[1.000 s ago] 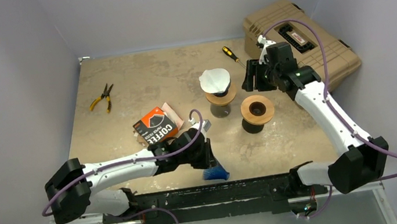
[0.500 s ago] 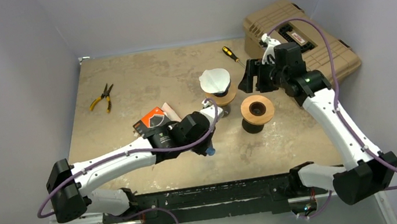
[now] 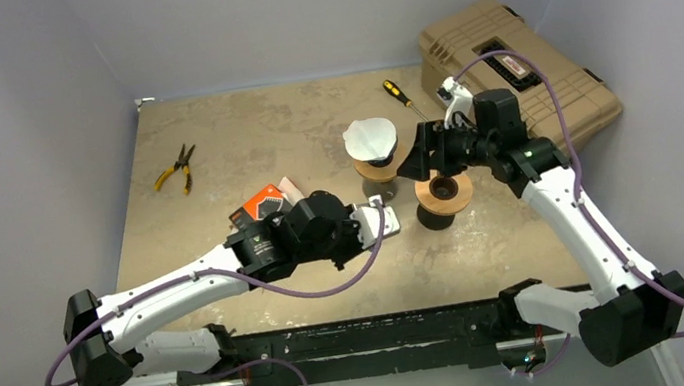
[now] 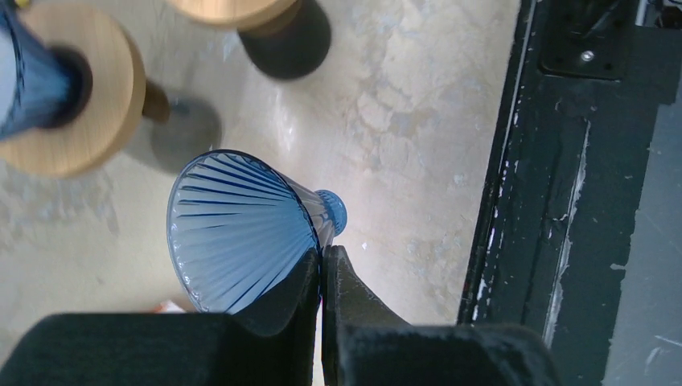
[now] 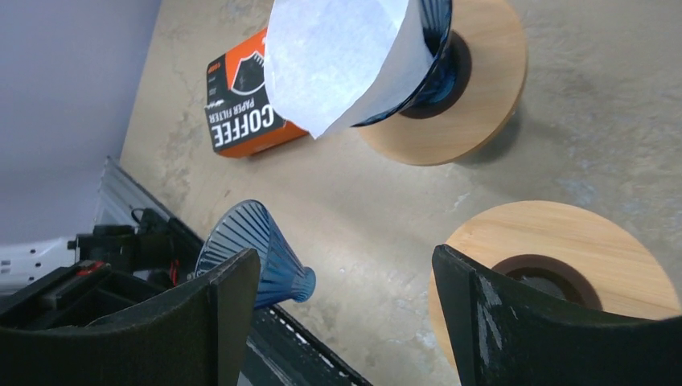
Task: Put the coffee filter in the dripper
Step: Pick up the coffee dripper from the center of the board.
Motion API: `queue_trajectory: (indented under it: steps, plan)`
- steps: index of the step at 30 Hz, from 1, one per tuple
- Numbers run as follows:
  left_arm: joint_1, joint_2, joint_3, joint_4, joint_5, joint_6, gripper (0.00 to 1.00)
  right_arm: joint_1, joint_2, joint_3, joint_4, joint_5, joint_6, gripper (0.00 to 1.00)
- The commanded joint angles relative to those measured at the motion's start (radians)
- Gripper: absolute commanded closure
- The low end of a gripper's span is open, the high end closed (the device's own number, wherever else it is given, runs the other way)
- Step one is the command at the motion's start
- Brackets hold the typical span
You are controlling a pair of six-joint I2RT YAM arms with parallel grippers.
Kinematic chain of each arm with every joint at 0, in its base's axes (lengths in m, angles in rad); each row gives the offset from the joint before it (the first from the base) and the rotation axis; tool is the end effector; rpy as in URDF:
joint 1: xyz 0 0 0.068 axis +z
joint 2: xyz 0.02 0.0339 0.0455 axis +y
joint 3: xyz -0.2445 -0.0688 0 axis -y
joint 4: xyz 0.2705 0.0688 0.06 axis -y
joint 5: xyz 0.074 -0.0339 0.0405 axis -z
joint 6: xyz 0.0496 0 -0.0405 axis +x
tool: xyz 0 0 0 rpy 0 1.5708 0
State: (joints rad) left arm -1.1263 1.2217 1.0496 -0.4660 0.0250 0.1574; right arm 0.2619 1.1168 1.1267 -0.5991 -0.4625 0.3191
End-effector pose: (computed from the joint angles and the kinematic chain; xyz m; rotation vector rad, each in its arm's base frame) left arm 0.1332 -0.2826 0.2824 1.3687 1.8075 -0.5566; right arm 0.2658 0.0942 0.3301 -0.2129 2.1974 0.8295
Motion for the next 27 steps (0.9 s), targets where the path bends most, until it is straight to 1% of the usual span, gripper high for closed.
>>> queue_trajectory:
  steps: [1,5,7,9,11,14,17,22,25,27]
  plan:
    - [-0.030,-0.013,-0.009,0.126,0.142,0.270,1.00,0.002,-0.002,-0.034,0.046,-0.153,-0.040,0.18]
    - [-0.073,0.014,-0.006,0.116,0.128,0.427,1.00,0.006,0.018,-0.050,0.027,-0.209,-0.064,0.20]
    - [-0.087,0.029,0.004,0.110,0.118,0.468,1.00,0.015,0.022,-0.061,0.025,-0.217,-0.068,0.21]
    - [-0.095,0.046,0.022,0.103,0.107,0.477,1.00,0.029,0.024,-0.071,0.022,-0.208,-0.067,0.24]
    - [-0.100,0.071,0.045,0.089,0.100,0.480,1.00,0.051,0.031,-0.078,0.019,-0.187,-0.057,0.32]
    - [-0.108,0.091,0.070,0.074,0.089,0.493,1.00,0.105,0.049,-0.075,-0.003,-0.124,-0.055,0.37]
    - [-0.110,0.099,0.081,0.074,0.089,0.500,1.00,0.158,0.061,-0.074,-0.015,-0.056,-0.053,0.39]
    - [-0.112,0.095,0.087,0.071,0.084,0.501,1.00,0.233,0.098,-0.062,-0.064,0.102,-0.051,0.40]
    - [-0.113,0.090,0.087,0.073,0.082,0.501,1.00,0.251,0.110,-0.066,-0.062,0.118,-0.048,0.41]
    - [-0.113,0.088,0.087,0.077,0.080,0.499,1.00,0.264,0.116,-0.073,-0.048,0.104,-0.041,0.45]
